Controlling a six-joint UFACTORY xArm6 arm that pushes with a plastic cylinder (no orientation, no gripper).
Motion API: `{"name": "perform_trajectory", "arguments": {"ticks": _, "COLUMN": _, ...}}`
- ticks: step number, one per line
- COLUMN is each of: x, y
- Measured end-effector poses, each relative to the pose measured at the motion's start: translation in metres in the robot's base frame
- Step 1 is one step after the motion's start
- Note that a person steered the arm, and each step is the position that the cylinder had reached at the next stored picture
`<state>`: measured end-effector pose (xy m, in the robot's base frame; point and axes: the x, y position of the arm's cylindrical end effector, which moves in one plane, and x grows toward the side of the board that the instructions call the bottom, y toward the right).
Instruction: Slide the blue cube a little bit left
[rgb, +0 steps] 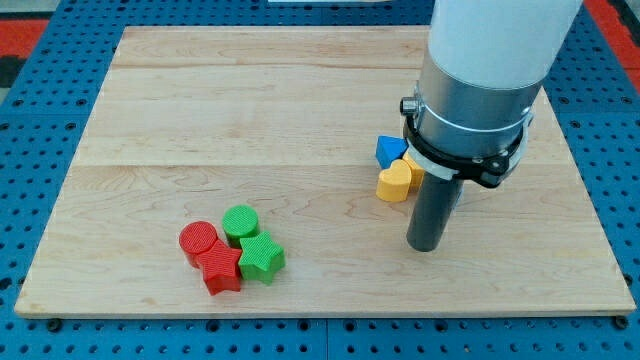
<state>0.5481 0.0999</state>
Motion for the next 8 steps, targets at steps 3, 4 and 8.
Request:
{"name": "perform_trajectory", "arguments": {"ticks": 3, "x": 0.000, "y": 0.009}}
{"name": "perform_trajectory", "arguments": {"ticks": 4, "x": 0.000, "y": 0.013}}
{"name": "perform_trajectory", "arguments": {"ticks": 8, "x": -0.049, "y": 0.079}}
